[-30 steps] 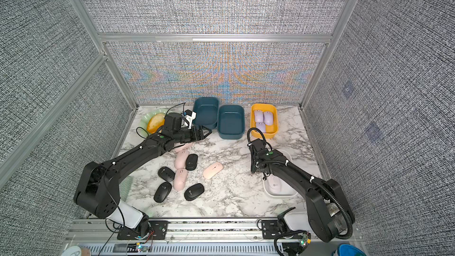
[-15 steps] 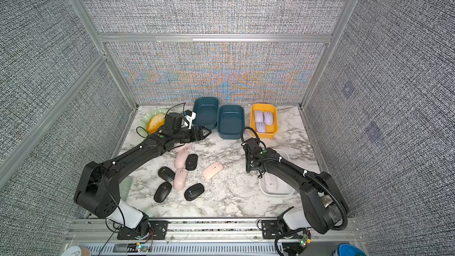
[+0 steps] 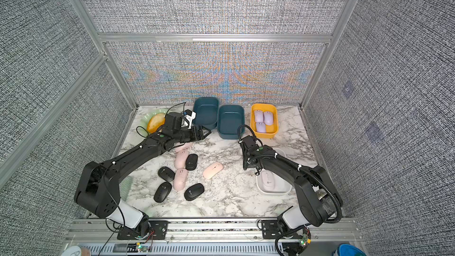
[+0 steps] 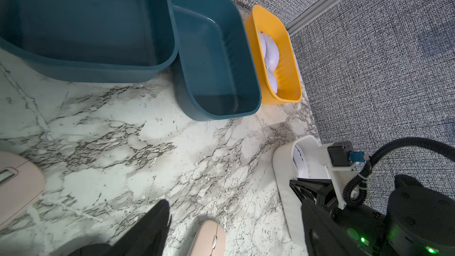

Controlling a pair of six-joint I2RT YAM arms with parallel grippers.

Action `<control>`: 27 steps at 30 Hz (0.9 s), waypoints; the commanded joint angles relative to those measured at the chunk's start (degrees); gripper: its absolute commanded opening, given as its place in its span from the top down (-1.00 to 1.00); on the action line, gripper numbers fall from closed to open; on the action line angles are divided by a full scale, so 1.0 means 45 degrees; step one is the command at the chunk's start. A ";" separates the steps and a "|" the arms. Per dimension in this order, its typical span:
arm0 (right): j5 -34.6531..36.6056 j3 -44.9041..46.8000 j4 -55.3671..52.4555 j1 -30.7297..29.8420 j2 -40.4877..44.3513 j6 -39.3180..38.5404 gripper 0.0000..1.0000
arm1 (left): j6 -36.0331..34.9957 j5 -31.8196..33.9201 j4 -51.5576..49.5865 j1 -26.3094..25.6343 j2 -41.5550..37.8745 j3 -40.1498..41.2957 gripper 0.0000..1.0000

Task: Place the mice by color into the storage box
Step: Move the storage box to the center of the board.

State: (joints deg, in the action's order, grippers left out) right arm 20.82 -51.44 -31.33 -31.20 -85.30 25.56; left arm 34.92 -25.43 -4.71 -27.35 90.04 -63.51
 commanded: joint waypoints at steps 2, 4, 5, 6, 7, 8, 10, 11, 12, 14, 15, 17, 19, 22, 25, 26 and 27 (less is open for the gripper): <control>0.0198 -0.0223 0.0318 -0.0033 -0.0181 -0.0065 0.74 | -0.0074 -0.0020 0.0090 -0.0016 0.0127 -0.0106 -0.70; 0.0176 -0.0254 0.0377 -0.0039 -0.0328 -0.0093 0.74 | -0.0049 -0.0120 0.0104 -0.0024 0.0147 -0.0123 -0.70; 0.0178 -0.0617 0.0392 -0.0039 -0.0397 -0.0126 0.74 | -0.0061 -0.0086 0.0090 -0.0029 0.0147 -0.0121 -0.70; 0.0187 -0.0740 0.0424 -0.0039 -0.0479 -0.0160 0.74 | -0.0075 -0.0069 0.0076 -0.0016 0.0148 -0.0109 -0.70; 0.0232 -0.0807 0.0473 -0.0039 -0.0557 -0.0191 0.74 | -0.0088 -0.0017 0.0070 -0.0016 0.0147 -0.0108 -0.70; 0.0275 -0.0872 0.0511 -0.0034 -0.0645 -0.0211 0.75 | -0.0103 0.0016 0.0056 -0.0030 0.0137 -0.0125 -0.70; 0.0420 -0.1070 0.0528 -0.0039 -0.0870 -0.0248 0.75 | -0.0088 -0.0067 0.0063 -0.0016 0.0129 -0.0146 -0.70; 0.0497 -0.1201 0.0531 -0.0029 -0.0987 -0.0270 0.76 | -0.0066 -0.0110 0.0070 -0.0034 0.0099 -0.0128 -0.70; 0.0562 -0.1291 0.0537 -0.0020 -0.1083 -0.0318 0.76 | -0.0064 -0.0101 0.0110 -0.0015 0.0077 -0.0111 -0.70; 0.0693 -0.1503 0.0639 0.0044 -0.1306 -0.0434 0.76 | -0.0079 -0.0073 0.0140 -0.0016 0.0050 -0.0106 -0.70; 0.0757 -0.1568 0.0670 0.0072 -0.1404 -0.0475 0.77 | -0.0069 -0.0076 0.0139 -0.0022 0.0055 -0.0106 -0.70; 0.0782 -0.1777 0.0735 0.0206 -0.1626 -0.0548 0.77 | -0.0066 -0.0091 0.0115 -0.0016 0.0070 -0.0106 -0.70; 0.0687 -0.1953 0.0867 0.0363 -0.1824 -0.0734 0.78 | -0.0083 -0.0055 0.0091 -0.0025 0.0084 -0.0107 -0.70; 0.0674 -0.2307 0.0904 0.0727 -0.2170 -0.0939 0.77 | -0.0108 -0.0081 0.0099 -0.0015 0.0070 -0.0126 -0.70; 0.0168 -0.2603 0.1095 0.1145 -0.2442 -0.1065 0.77 | -0.0103 -0.0091 0.0107 -0.0015 0.0050 -0.0126 -0.70; -0.0005 -0.2754 0.1127 0.1245 -0.2593 -0.1121 0.77 | -0.0116 -0.0053 0.0081 -0.0015 0.0031 -0.0140 -0.70; -0.0050 -0.2923 0.1109 0.1269 -0.2753 -0.1149 0.77 | -0.0122 -0.0058 0.0075 -0.0015 0.0024 -0.0145 -0.70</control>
State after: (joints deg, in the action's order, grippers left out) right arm 21.69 -63.37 -27.94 -25.82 -96.71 21.37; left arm 34.94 -25.47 -4.78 -27.35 90.52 -63.61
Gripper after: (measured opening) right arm 0.114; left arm 0.849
